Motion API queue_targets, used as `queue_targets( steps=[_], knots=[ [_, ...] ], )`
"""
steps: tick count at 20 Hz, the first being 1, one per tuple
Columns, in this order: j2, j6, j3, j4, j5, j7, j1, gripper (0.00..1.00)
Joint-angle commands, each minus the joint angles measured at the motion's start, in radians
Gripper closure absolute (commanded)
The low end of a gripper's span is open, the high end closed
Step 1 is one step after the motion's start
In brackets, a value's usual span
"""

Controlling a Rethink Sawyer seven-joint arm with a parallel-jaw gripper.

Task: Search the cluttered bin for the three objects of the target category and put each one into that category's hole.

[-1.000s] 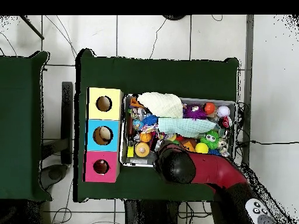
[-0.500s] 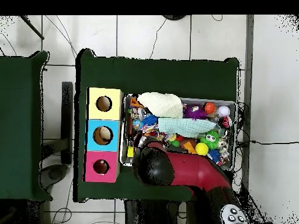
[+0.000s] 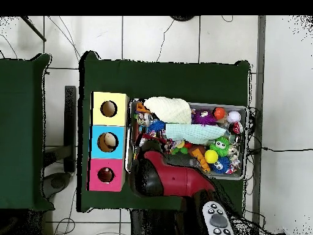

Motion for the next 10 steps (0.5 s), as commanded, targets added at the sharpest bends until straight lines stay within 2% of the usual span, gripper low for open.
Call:
queue_targets(
  steps=[1,4,6,9,10],
  knots=[
    [0.087,-0.06,-0.094,-0.018,0.068,0.181,0.017,0.0],
    [0.099,-0.021,-0.063,-0.07,0.064,0.15,-0.025,0.0],
    [0.103,-0.019,-0.062,-0.076,0.069,0.151,-0.026,0.0],
    [0.115,-0.034,-0.057,-0.087,0.053,0.144,-0.042,0.0],
    [0.138,-0.067,-0.06,-0.109,0.03,0.129,-0.055,0.0]
  ],
)
